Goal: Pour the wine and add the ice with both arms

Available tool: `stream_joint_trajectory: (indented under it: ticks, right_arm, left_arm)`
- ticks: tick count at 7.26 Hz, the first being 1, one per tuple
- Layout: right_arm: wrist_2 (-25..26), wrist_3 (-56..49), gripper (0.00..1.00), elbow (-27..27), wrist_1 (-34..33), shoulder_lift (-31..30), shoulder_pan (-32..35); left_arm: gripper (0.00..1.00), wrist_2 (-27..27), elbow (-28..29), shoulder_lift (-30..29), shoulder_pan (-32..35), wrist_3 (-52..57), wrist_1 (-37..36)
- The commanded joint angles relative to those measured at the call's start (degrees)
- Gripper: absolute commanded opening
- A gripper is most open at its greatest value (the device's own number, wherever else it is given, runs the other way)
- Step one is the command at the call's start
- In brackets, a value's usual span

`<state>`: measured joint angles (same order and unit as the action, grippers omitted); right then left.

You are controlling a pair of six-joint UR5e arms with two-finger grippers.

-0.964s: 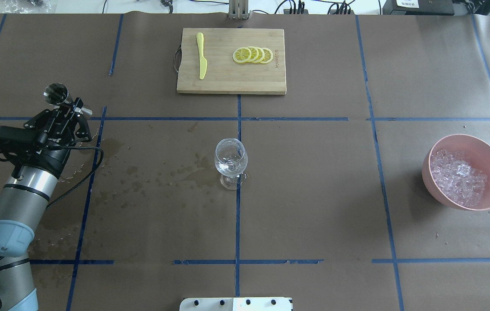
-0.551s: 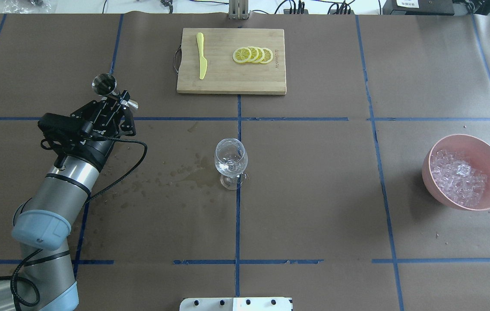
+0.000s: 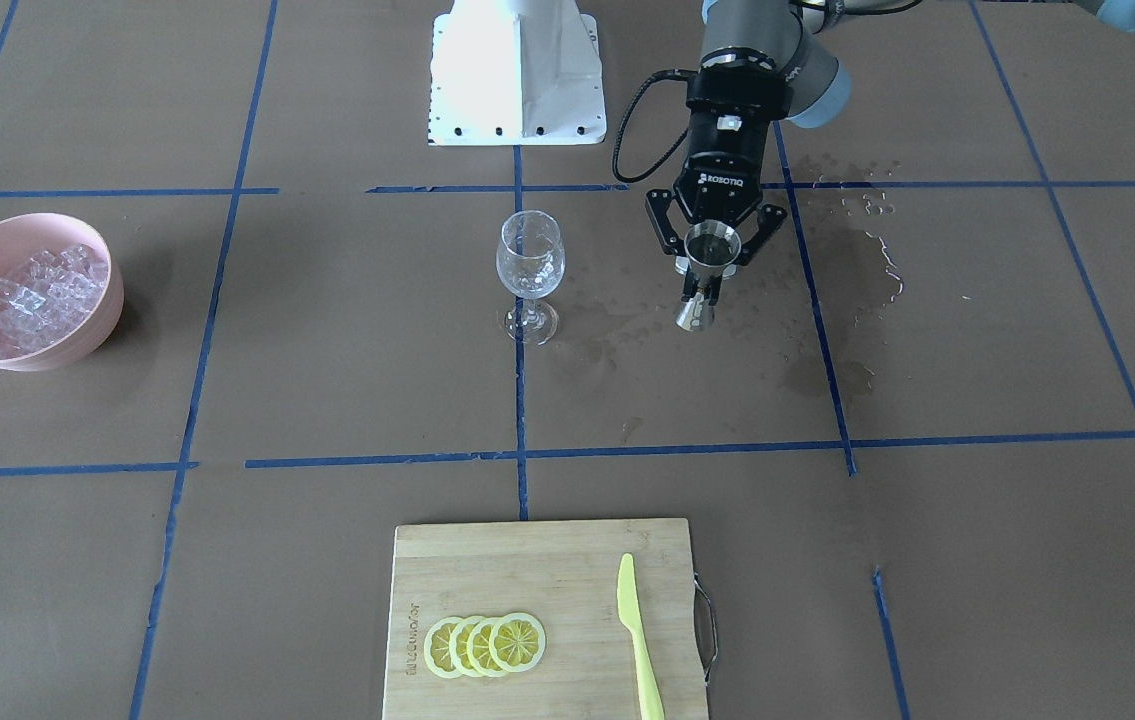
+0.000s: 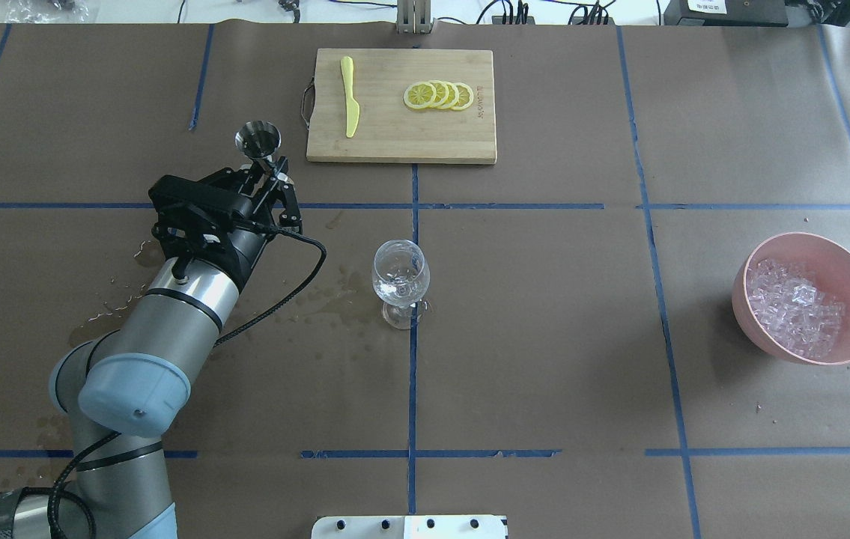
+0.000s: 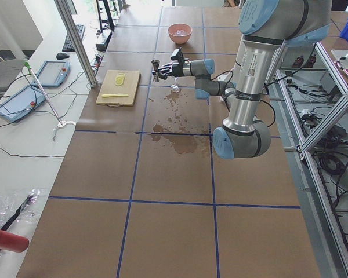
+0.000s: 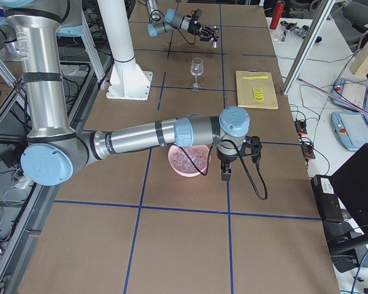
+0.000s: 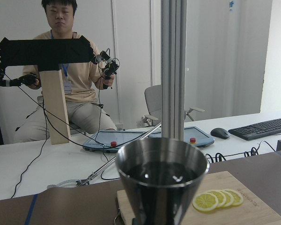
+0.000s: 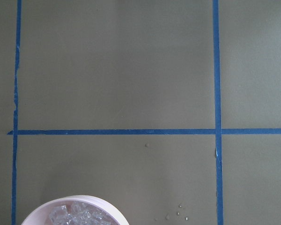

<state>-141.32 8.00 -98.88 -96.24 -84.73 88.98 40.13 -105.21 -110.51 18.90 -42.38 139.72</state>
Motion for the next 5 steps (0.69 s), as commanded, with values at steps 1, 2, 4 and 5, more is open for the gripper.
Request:
stream_joint_trajectory:
  ticks: [1, 2, 4, 5]
  right_arm:
    - [-0.01, 0.0, 1.0, 0.09, 0.0, 0.0, -0.12]
    - [-0.01, 0.0, 1.0, 0.09, 0.0, 0.0, -0.29]
    - [-0.01, 0.0, 1.0, 0.17, 0.0, 0.0, -0.47]
    - [-0.01, 0.0, 1.0, 0.17, 0.0, 0.0, -0.65]
  left_arm:
    - [0.0, -0.22, 0.09, -3.55, -2.28, 0.02, -6.61]
    - [0.0, -0.4, 0.35, -4.7, -3.59, 0.11, -8.83]
    - [0.0, -4.06, 0.44, -4.97, -6.66, 4.81, -8.94]
    - [0.0, -7.22, 0.53, -5.06, -7.72, 10.42, -8.86]
